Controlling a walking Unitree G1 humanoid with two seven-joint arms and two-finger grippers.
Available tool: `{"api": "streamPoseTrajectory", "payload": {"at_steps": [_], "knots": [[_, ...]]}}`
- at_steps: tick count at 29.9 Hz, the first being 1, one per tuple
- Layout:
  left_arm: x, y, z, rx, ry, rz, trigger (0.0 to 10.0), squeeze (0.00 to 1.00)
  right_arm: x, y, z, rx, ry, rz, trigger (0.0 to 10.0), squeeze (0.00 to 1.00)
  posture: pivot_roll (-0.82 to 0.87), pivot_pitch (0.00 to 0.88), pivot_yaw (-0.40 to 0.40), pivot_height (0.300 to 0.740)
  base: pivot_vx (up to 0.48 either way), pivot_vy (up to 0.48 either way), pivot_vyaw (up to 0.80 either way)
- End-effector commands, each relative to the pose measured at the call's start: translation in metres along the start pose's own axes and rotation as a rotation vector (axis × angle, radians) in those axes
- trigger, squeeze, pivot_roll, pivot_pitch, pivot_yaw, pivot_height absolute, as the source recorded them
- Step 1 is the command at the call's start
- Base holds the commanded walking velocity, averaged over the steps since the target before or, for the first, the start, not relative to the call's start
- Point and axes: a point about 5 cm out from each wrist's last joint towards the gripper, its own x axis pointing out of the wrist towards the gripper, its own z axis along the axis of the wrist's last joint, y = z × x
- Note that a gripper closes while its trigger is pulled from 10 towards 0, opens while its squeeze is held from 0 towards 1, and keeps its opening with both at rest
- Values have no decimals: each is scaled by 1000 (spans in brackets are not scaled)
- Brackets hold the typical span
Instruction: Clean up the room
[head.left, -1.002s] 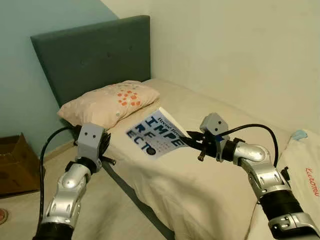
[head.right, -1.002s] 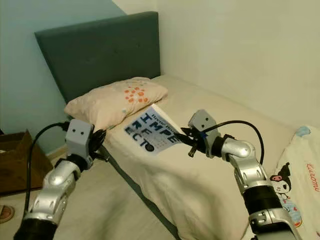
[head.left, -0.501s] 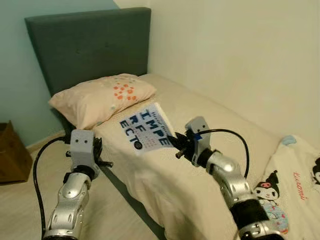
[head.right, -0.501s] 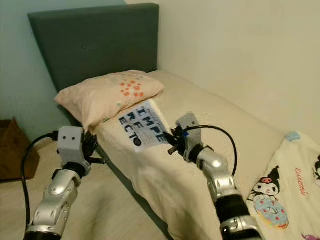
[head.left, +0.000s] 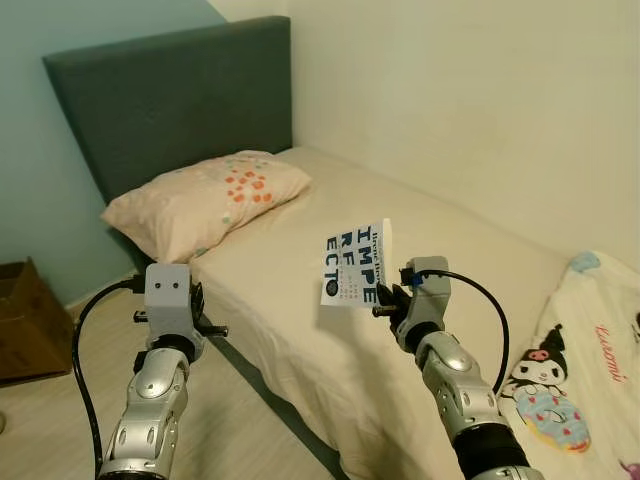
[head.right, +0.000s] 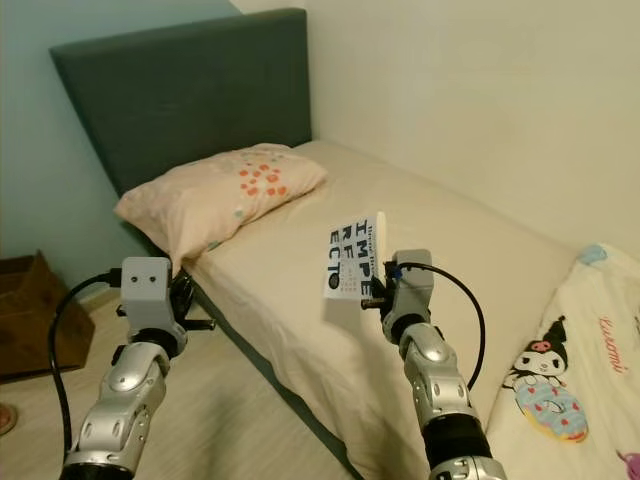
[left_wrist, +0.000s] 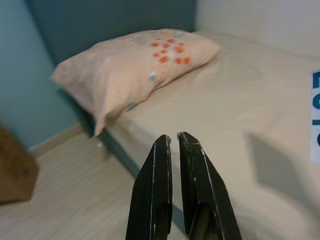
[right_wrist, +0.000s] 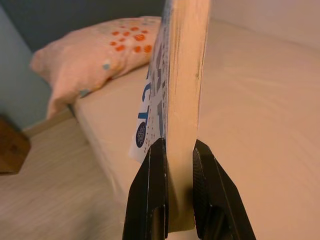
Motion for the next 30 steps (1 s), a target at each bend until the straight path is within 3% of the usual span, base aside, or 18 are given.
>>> {"api": "streamPoseTrajectory", "payload": {"at_steps": [1, 6, 10, 14, 21, 30], "knots": [[-2, 1, -4, 10, 28, 15, 10000, 0, 2, 7, 11, -29, -46, 22, 10000, 0, -44, 69, -30, 740, 0, -480, 800], [-3, 1, -5, 20, 35, 29, 10000, 0, 2, 11, 9, -29, -34, 31, 10000, 0, -43, 73, -35, 740, 0, -480, 800], [-3, 5, -6, 17, 49, 51, 10000, 0, 2, 5, 8, 14, -30, -10, 10000, 0, -35, 78, -34, 740, 0, 0, 0], [-3, 8, -6, 12, 59, 54, 10000, 0, 2, 4, 9, -1, -30, 11, 10000, 0, -35, 79, -33, 740, 0, 0, 0], [-3, 13, -6, 5, 67, 75, 10000, 0, 0, 8, 8, -11, -23, 44, 10000, 0, -30, 76, -38, 740, 0, 417, 0], [-3, 14, -3, 35, 50, 80, 10000, 0, 0, 16, 5, -6, -12, 92, 10000, 0, -31, 71, -34, 740, 0, 0, 0]]}}
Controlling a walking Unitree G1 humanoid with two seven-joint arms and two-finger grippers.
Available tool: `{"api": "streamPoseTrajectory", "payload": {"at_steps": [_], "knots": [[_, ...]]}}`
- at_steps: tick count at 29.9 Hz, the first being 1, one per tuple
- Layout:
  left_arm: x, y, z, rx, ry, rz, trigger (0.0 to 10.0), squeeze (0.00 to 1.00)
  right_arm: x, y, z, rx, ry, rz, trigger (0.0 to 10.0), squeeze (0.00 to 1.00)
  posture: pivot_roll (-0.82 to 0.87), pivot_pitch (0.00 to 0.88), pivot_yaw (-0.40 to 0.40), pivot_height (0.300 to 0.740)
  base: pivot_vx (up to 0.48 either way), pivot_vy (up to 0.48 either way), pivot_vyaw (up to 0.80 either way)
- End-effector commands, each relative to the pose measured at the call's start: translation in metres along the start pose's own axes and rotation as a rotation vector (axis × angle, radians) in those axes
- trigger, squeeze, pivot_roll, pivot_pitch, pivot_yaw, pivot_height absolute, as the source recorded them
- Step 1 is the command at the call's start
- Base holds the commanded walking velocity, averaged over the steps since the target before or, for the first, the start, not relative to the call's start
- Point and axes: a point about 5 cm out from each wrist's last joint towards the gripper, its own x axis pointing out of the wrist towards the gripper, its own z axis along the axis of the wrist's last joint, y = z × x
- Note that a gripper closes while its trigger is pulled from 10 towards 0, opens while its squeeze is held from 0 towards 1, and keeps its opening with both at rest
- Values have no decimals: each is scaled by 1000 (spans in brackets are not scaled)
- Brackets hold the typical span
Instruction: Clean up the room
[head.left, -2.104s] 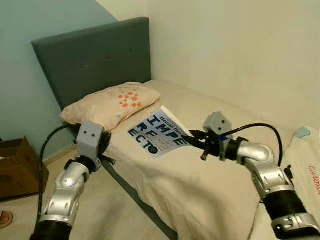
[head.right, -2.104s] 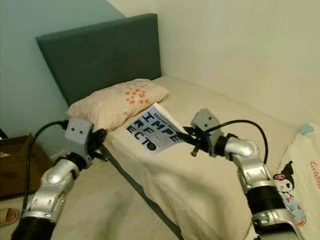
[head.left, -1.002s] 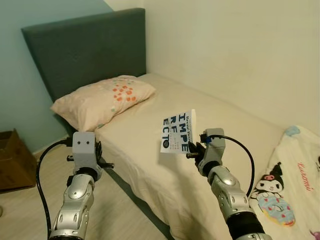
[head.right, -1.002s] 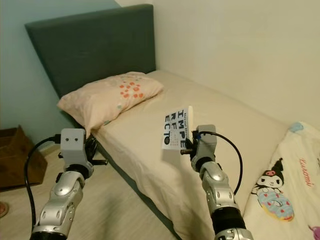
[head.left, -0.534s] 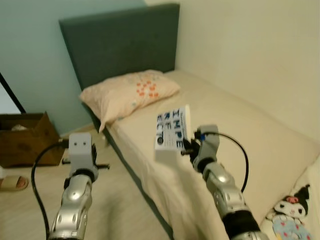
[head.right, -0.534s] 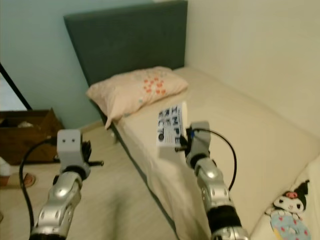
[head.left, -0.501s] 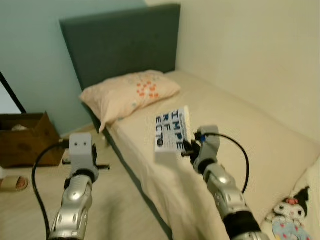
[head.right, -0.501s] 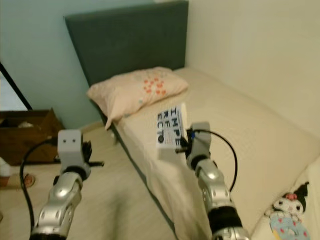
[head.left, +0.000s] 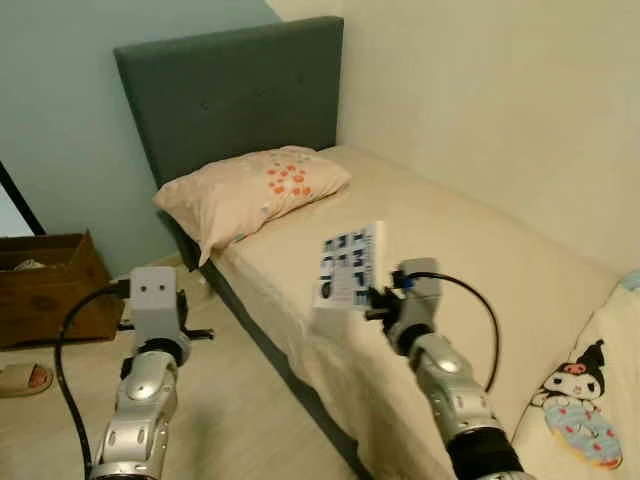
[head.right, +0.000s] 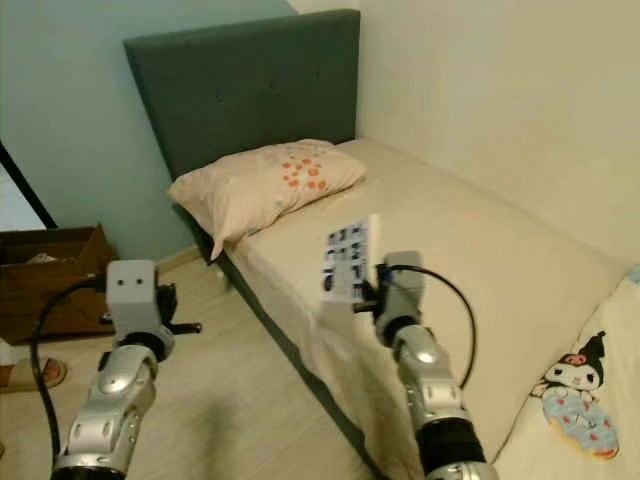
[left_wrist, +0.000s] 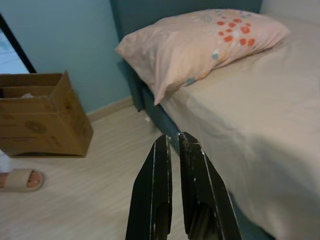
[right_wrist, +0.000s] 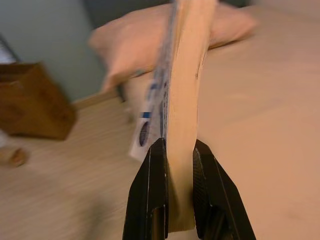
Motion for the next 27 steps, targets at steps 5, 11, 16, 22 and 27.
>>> {"api": "streamPoseTrajectory", "payload": {"at_steps": [5, 11, 16, 22, 27], "knots": [[-1, -7, 5, 60, -32, -74, 10000, 0, -2, 1, 9, 7, -45, 25, 10000, 0, -29, 66, -29, 740, 0, 0, 0], [2, -10, 6, 106, -16, -106, 10000, 0, -5, -2, 6, 23, -42, 9, 10000, 0, -35, 63, -18, 740, 0, -240, 0], [3, -10, 4, 83, -6, -89, 10000, 0, -7, -2, 5, 25, -39, 13, 10000, 0, -38, 62, -14, 740, 0, -384, 0], [10, 2, 5, 74, 10, -66, 10000, 0, -5, -11, 21, -21, -66, 55, 10000, 0, -41, 64, -14, 740, 0, 0, 0], [14, 10, 7, 69, 5, -59, 10000, 0, -4, -18, 31, -39, -83, 73, 10000, 0, -41, 64, -13, 740, 0, 0, 0]]}}
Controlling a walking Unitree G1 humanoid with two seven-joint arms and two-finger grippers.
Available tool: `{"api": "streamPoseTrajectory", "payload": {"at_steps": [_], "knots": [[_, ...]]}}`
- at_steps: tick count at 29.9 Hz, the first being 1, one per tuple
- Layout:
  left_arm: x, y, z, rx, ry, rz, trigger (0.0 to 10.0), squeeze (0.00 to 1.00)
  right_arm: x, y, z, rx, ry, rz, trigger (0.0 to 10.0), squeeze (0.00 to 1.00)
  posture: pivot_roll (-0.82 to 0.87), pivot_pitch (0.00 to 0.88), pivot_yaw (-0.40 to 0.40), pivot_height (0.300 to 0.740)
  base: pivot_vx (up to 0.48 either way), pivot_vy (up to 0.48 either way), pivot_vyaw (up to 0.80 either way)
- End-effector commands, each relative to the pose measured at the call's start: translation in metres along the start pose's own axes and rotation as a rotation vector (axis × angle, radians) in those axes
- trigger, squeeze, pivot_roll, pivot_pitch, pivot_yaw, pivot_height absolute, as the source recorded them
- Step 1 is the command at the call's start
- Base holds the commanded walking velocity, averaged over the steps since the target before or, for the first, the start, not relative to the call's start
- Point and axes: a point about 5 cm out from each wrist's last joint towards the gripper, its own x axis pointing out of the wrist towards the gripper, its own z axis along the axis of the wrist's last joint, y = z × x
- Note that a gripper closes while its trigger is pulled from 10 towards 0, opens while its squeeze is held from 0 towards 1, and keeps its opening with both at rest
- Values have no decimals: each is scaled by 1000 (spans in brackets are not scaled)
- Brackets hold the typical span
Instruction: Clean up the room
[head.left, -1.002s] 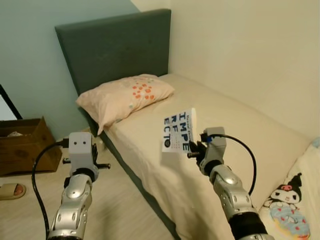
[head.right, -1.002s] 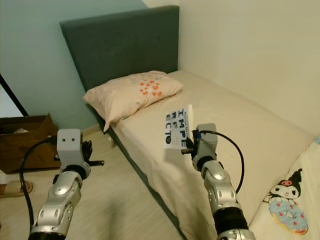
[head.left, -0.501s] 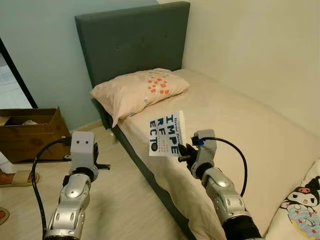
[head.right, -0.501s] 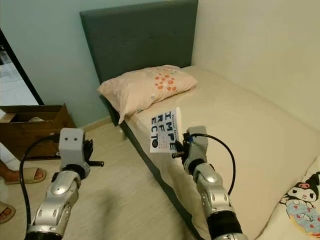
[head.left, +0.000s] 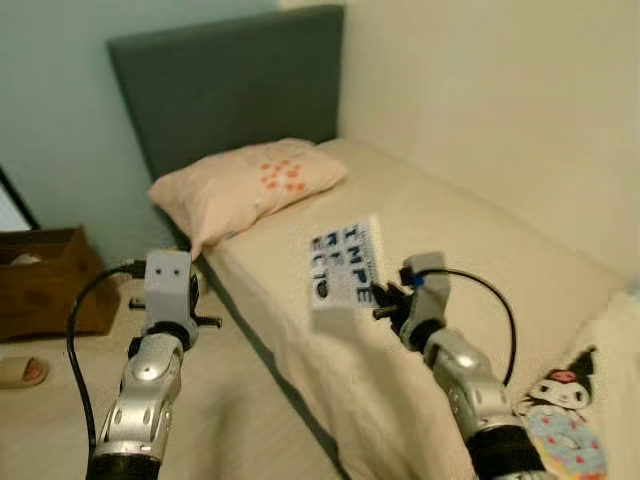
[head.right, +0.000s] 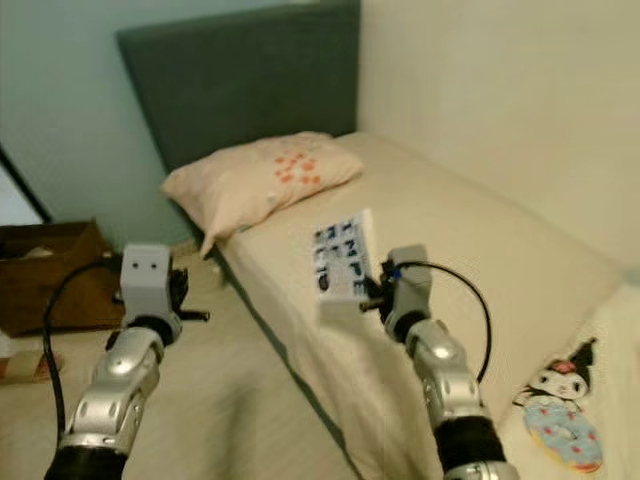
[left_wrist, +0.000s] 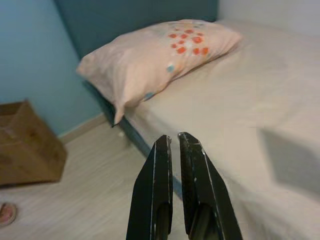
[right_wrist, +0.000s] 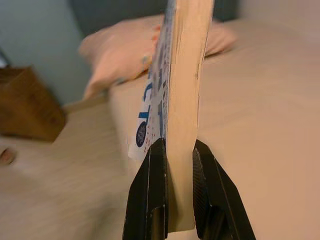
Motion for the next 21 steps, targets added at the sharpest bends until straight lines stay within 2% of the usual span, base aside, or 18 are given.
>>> {"api": "streamPoseTrajectory", "payload": {"at_steps": [1, 5, 6, 7, 8, 9, 10, 11, 12, 13, 14, 15, 16, 17, 18, 19, 20, 21], "knots": [[0, 15, -6, 11, 27, 33, 10000, 0, 4, 7, 9, 7, -40, 52, 10000, 0, -41, 64, -13, 740, 0, 0, 0], [4, 17, -4, 21, 29, -4, 10000, 0, 4, 4, 17, -42, -53, 107, 10000, 0, -40, 63, -13, 740, 0, 0, 0], [5, 16, -2, 27, 13, -44, 10000, 0, 2, 2, 21, -56, -60, 145, 10000, 0, -40, 63, -13, 740, 0, 0, 0], [6, 13, -1, 22, 7, -98, 10000, 0, -1, 1, 24, -24, -65, 222, 10000, 0, -38, 60, -12, 740, 0, 0, 0], [6, 13, -1, 22, 7, -98, 10000, 0, -1, 1, 24, -24, -65, 222, 10000, 0, -38, 60, -12, 740, 0, 0, 0], [6, 5, 0, -24, -1, -180, 10000, 0, -9, 1, 27, 39, -60, 353, 10000, 0, -38, 58, -10, 740, 0, 0, 0], [6, 5, 0, -24, -1, -180, 10000, 0, -9, 1, 27, 39, -60, 353, 10000, 0, -38, 58, -10, 740, 0, 0, 0], [6, -4, 2, -81, -12, -253, 10000, 0, -19, 2, 29, 100, -56, 482, 10000, 0, -39, 56, -7, 740, 0, 0, 0], [6, -4, 2, -81, -12, -253, 10000, 0, -19, 2, 29, 100, -56, 482, 10000, 0, -39, 56, -7, 740, 0, 0, 0], [3, -13, 5, -144, -28, -330, 10000, 0, -30, 1, 32, 157, -56, 588, 10000, 0, -39, 55, -5, 740, 0, 0, 0], [3, -13, 5, -144, -28, -330, 10000, 0, -30, 1, 32, 157, -56, 588, 10000, 0, -39, 55, -5, 740, 0, 0, 0], [1, -21, 12, -156, -64, -401, 10000, 0, -39, -3, 32, 133, -20, 646, 10000, 0, -41, 57, 7, 740, 0, 0, 0], [1, -21, 12, -156, -64, -401, 10000, 0, -39, -3, 32, 133, -20, 646, 10000, 0, -41, 57, 7, 740, 0, 0, 0], [0, -25, 17, -147, -97, -456, 10000, 0, -45, -8, 30, 79, 32, 669, 10000, 0, -41, 57, 7, 740, 0, 0, 0], [1, -27, 23, -106, -128, -501, 10000, 0, -50, -13, 29, -12, 101, 692, 10000, 0, -41, 57, 7, 740, 0, 0, 0], [1, -27, 23, -106, -128, -501, 10000, 0, -50, -13, 29, -12, 101, 692, 10000, 0, -41, 57, 7, 740, 0, 0, 0], [4, -27, 28, -58, -153, -540, 10000, 0, -53, -19, 26, -126, 190, 706, 10000, 0, -48, 59, 38, 740, 0, 0, 0], [4, -27, 28, -58, -153, -540, 10000, 0, -53, -19, 26, -126, 190, 706, 10000, 0, -48, 59, 38, 740, 0, 0, 0]]}}
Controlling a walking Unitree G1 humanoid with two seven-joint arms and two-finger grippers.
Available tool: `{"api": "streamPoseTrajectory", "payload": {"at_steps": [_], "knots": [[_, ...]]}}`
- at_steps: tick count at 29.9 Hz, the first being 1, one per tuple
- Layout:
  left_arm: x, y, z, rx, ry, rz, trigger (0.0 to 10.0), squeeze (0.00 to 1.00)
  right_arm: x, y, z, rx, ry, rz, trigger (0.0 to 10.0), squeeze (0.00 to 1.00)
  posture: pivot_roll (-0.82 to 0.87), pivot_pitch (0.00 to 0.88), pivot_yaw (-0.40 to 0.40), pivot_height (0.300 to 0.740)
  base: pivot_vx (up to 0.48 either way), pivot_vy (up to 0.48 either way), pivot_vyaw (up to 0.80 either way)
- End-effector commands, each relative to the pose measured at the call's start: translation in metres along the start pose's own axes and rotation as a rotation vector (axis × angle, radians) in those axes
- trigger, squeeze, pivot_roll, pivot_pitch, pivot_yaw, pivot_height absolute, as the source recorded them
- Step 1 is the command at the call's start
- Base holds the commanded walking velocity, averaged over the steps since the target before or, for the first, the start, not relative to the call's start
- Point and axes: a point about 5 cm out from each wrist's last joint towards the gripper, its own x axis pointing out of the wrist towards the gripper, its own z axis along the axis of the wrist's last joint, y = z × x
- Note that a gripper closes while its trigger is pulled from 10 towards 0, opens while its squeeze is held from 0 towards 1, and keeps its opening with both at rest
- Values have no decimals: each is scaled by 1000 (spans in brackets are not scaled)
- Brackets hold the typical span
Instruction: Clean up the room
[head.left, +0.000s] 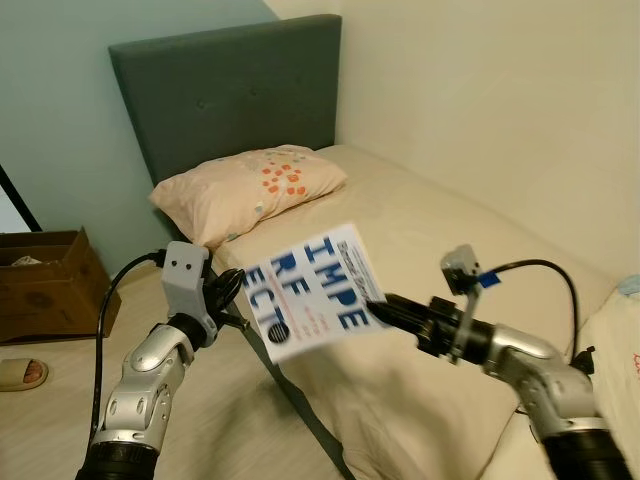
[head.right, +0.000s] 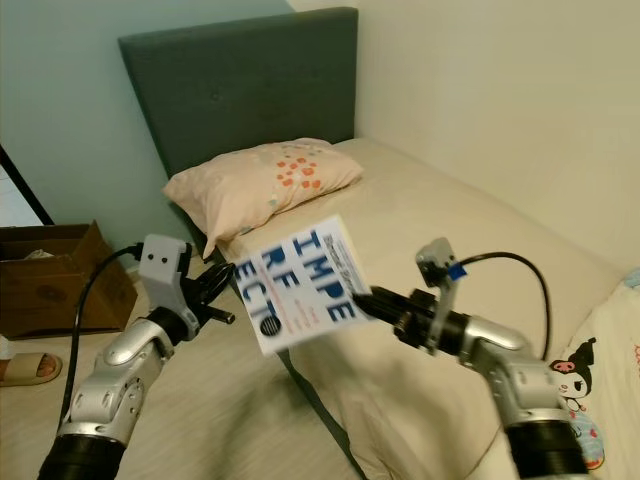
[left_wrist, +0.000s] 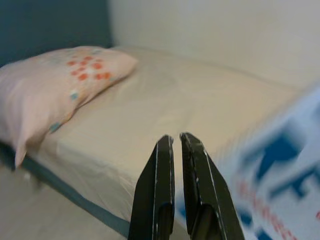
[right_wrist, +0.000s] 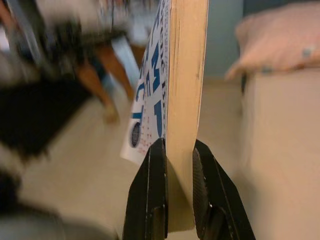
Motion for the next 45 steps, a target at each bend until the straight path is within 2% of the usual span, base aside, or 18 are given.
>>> {"api": "streamPoseTrajectory", "payload": {"at_steps": [1, 2, 4, 5, 7, 8, 9, 12, 13, 14, 16, 17, 21, 23, 28, 32, 39, 45], "knots": [[4, 3, 8, 84, -18, -59, 10000, 0, 0, 0, -3, -131, 135, 40, 10000, 0, -48, 59, 38, 740, 0, 0, 0], [7, 7, 11, 135, -4, -97, 10000, 0, -6, -9, -7, -243, 276, 6, 10000, 0, -51, 61, 48, 740, 0, 0, 0], [10, 14, 14, 220, 26, -144, 10000, 0, -14, -27, -10, -386, 446, -77, 10000, 0, -52, 61, 53, 740, 0, 0, 0], [10, 17, 14, 251, 43, -176, 10000, 39, -18, -33, -10, -435, 502, -106, 10000, 0, -48, 63, 55, 740, 0, 0, 0], [10, 17, 14, 251, 43, -176, 10000, 39, -18, -33, -10, -435, 502, -106, 10000, 0, -48, 63, 55, 740, 0, 0, 0], [7, 17, 15, 252, 53, -283, 10000, 1000, -22, -37, -7, -496, 561, -111, 10000, 0, -52, 65, 63, 740, 0, 0, 0], [7, 12, 15, 208, 59, -368, 10000, 1000, -21, -35, -4, -515, 561, -80, 10000, 0, -53, 66, 66, 740, 0, 0, 0], [6, 8, 16, 175, 61, -425, 10000, 1000, -20, -33, -2, -525, 556, -57, 10000, 0, -53, 66, 66, 740, 0, 0, 0], [1, -6, 9, 101, 125, -570, 10000, 1000, -14, -27, 5, -546, 510, -17, 10000, 0, -57, 69, 76, 740, 0, 0, 0], [1, -6, 9, 101, 125, -570, 10000, 1000, -14, -27, 5, -546, 510, -17, 10000, 0, -57, 69, 76, 740, 0, 0, 0], [-6, -18, -5, 72, 205, -682, 10000, 1000, -7, -23, 13, -533, 426, 21, 10000, 0, -57, 69, 76, 740, 0, 0, 0], [-7, -22, -12, 52, 225, -710, 10000, 1000, -3, -19, 19, -516, 370, 61, 10000, 0, -60, 67, 68, 740, 0, 0, 0], [-7, -29, -19, -9, 234, -732, 10000, 1000, 3, -11, 26, -513, 302, 130, 10000, 0, -60, 67, 68, 740, 0, 0, 0], [-7, -39, -23, -134, 258, -783, 10000, 1000, 13, -7, 29, -578, 270, 192, 10000, 0, -65, 68, 62, 740, 0, 0, 0], [-8, -43, -26, -145, 270, -823, 10000, 1000, 16, -3, 29, -586, 266, 241, 10000, 0, -69, 64, 56, 740, 0, 0, 0], [-10, -54, -33, -73, 307, -891, 10000, 1000, 19, 3, 30, -598, 278, 326, 10000, 0, -67, 61, 46, 740, 0, 0, 0], [-17, -63, -30, -128, 332, -981, 10000, 1000, 22, 6, 31, -596, 266, 356, 10000, 0, -70, 58, 42, 740, 0, 0, 0], [-26, -66, -38, -84, 362, -1024, 10000, 1000, 22, 7, 31, -584, 236, 373, 10000, 0, -68, 54, 39, 740, 0, 0, 0]]}}
